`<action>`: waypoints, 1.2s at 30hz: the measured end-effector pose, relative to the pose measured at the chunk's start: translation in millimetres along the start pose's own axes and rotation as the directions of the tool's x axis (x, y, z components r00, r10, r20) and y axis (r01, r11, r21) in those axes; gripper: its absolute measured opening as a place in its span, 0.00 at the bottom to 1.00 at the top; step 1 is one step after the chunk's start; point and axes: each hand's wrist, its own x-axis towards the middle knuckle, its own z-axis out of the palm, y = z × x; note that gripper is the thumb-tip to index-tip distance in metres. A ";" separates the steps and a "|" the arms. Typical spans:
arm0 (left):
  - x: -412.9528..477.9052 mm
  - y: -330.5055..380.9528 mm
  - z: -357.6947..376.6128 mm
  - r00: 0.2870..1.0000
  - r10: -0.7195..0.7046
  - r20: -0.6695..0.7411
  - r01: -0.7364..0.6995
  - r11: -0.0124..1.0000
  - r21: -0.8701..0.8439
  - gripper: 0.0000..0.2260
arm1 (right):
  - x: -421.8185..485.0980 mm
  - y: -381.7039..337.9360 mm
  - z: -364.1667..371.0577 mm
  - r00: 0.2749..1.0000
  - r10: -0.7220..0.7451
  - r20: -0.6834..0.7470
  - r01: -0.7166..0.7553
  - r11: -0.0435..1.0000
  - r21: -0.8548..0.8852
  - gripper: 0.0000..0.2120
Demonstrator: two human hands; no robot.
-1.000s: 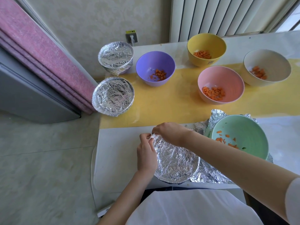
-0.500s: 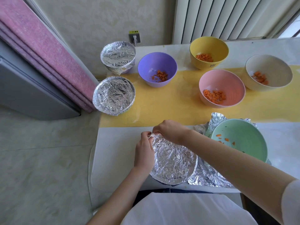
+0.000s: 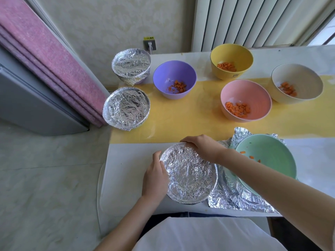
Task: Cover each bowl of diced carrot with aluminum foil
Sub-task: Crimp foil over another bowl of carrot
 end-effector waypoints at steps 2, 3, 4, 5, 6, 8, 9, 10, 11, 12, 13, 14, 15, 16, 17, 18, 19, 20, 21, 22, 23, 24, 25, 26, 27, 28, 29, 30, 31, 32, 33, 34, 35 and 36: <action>4.1 -0.3 -1.8 0.999 0.039 0.016 -0.038 0.998 -0.057 0.16 | 0.5 0.5 0.4 1.000 0.018 0.005 -0.018 1.000 0.007 0.14; 7.5 0.9 -2.6 0.998 0.066 0.014 -0.064 0.994 -0.091 0.15 | 1.3 0.2 0.8 1.000 0.024 0.008 -0.024 1.000 0.004 0.13; 11.4 2.7 -3.1 0.996 0.092 0.009 -0.090 0.990 -0.112 0.15 | 2.4 -0.6 0.8 0.999 0.031 0.017 -0.031 0.999 -0.012 0.13; 15.8 5.0 -3.0 0.993 0.115 0.006 -0.113 0.986 -0.123 0.15 | 3.8 -1.5 0.0 0.998 0.043 0.035 -0.042 0.998 -0.043 0.13; 20.6 6.8 -1.7 0.991 0.133 0.006 -0.131 0.983 -0.131 0.15 | 5.7 -2.3 -1.4 0.996 0.063 0.062 -0.057 0.994 -0.089 0.12; 28.9 10.7 1.9 0.991 0.132 0.012 -0.129 0.982 -0.140 0.13 | 9.7 -6.8 -5.2 0.991 0.092 0.099 -0.074 0.982 -0.173 0.10; 32.0 12.7 3.0 0.993 0.115 0.007 -0.113 0.983 -0.142 0.12 | 11.7 -9.9 -6.7 0.991 0.086 0.103 -0.065 0.979 -0.191 0.09; 34.3 13.6 3.9 0.995 0.103 -0.008 -0.103 0.984 -0.142 0.11 | 13.5 -12.5 -7.1 0.993 0.068 0.098 -0.048 0.981 -0.189 0.09; 35.7 14.1 4.5 0.995 0.099 -0.027 -0.102 0.986 -0.135 0.11 | 15.0 -14.3 -5.8 0.995 0.048 0.087 -0.032 0.985 -0.172 0.09; 35.9 14.4 4.7 0.994 0.103 -0.047 -0.108 0.986 -0.126 0.10 | 16.1 -16.7 -4.1 0.997 0.035 0.074 -0.022 0.987 -0.161 0.11; 35.6 14.4 5.0 0.992 0.106 -0.062 -0.113 0.987 -0.117 0.10 | 16.5 -18.7 -1.6 0.998 0.026 0.061 -0.016 0.986 -0.167 0.12; 35.1 14.2 5.5 0.991 0.109 -0.071 -0.117 0.987 -0.110 0.09 | 17.0 -20.2 1.2 0.998 0.021 0.051 -0.011 0.982 -0.187 0.12; 35.3 13.8 6.8 0.991 0.110 -0.074 -0.118 0.988 -0.102 0.09 | 17.0 -21.7 2.9 0.999 0.020 0.044 -0.011 0.977 -0.212 0.12; 35.6 13.1 8.4 0.991 0.111 -0.074 -0.117 0.989 -0.091 0.09 | 16.9 -23.7 3.1 0.999 0.026 0.044 -0.015 0.971 -0.238 0.13; 36.1 12.7 9.8 0.991 0.109 -0.075 -0.115 0.990 -0.081 0.08 | 16.9 -25.9 2.5 0.998 0.036 0.049 -0.022 0.964 -0.264 0.14; 36.3 12.9 11.1 0.991 0.108 -0.077 -0.114 0.991 -0.076 0.08 | 16.9 -28.1 1.1 0.997 0.043 0.056 -0.025 0.956 -0.294 0.15; 35.8 13.9 11.6 0.991 0.106 -0.083 -0.112 0.991 -0.071 0.09 | 17.2 -30.1 -0.4 0.997 0.045 0.064 -0.022 0.945 -0.327 0.16; 34.9 15.0 11.5 0.990 0.107 -0.090 -0.113 0.992 -0.065 0.09 | 17.5 -32.7 -2.0 0.997 0.041 0.068 -0.013 0.932 -0.362 0.16; 34.2 16.2 11.0 0.990 0.107 -0.096 -0.113 0.992 -0.056 0.09 | 18.2 -35.2 -2.2 0.997 0.033 0.074 -0.002 0.922 -0.387 0.16; 33.6 17.0 10.6 0.989 0.108 -0.101 -0.113 0.992 -0.050 0.10 | 18.8 -37.6 -1.5 0.996 0.024 0.084 0.012 0.915 -0.403 0.15; 33.2 17.3 10.8 0.989 0.107 -0.104 -0.112 0.993 -0.045 0.10 | 18.9 -40.1 -0.7 0.995 0.021 0.094 0.019 0.912 -0.409 0.16; 32.5 17.6 10.6 0.988 0.107 -0.109 -0.112 0.993 -0.043 0.10 | 19.0 -42.0 -0.1 0.995 0.025 0.100 0.018 0.910 -0.414 0.16; 32.2 18.1 10.5 0.988 0.108 -0.115 -0.113 0.993 -0.040 0.10 | 19.1 -43.0 -0.5 0.995 0.027 0.096 0.017 0.906 -0.422 0.16; 32.1 18.1 10.6 0.987 0.110 -0.117 -0.115 0.993 -0.036 0.10 | 19.6 -43.3 -0.8 0.996 0.021 0.088 0.019 0.901 -0.434 0.16; 32.4 18.4 10.6 0.987 0.112 -0.117 -0.116 0.993 -0.031 0.10 | 20.0 -42.8 -0.4 0.997 0.008 0.079 0.028 0.895 -0.446 0.17; 32.5 18.5 10.7 0.987 0.112 -0.117 -0.117 0.993 -0.029 0.10 | 19.6 -42.0 -0.1 0.997 -0.005 0.073 0.037 0.893 -0.449 0.17; 32.6 18.3 10.6 0.987 0.113 -0.117 -0.117 0.993 -0.029 0.10 | 19.3 -40.6 0.9 0.998 -0.013 0.066 0.040 0.896 -0.442 0.17; 32.2 17.8 10.8 0.987 0.115 -0.112 -0.119 0.992 -0.028 0.09 | 19.3 -37.5 2.6 0.998 -0.017 0.058 0.040 0.908 -0.418 0.16; 31.7 17.4 10.8 0.988 0.117 -0.102 -0.119 0.993 -0.020 0.09 | 19.3 -34.0 5.1 0.998 -0.020 0.051 0.038 0.926 -0.376 0.16; 30.7 16.2 10.7 0.989 0.116 -0.088 -0.117 0.993 -0.006 0.08 | 19.3 -30.3 7.9 0.999 -0.022 0.045 0.036 0.945 -0.324 0.15; 29.4 15.4 10.1 0.991 0.112 -0.071 -0.111 0.994 0.013 0.08 | 18.3 -27.3 10.1 0.999 -0.023 0.032 0.031 0.966 -0.258 0.14; 27.6 14.2 9.8 0.993 0.104 -0.055 -0.102 0.994 0.033 0.09 | 16.4 -24.9 10.6 1.000 -0.017 0.017 0.020 0.983 -0.183 0.13; 25.2 13.3 9.4 0.994 0.099 -0.041 -0.097 0.994 0.052 0.09 | 13.5 -22.6 9.6 1.000 -0.002 0.003 0.002 0.994 -0.112 0.14; 22.3 12.3 8.8 0.995 0.097 -0.029 -0.094 0.993 0.068 0.09 | 10.1 -19.7 8.3 1.000 0.018 -0.015 -0.018 0.998 -0.059 0.15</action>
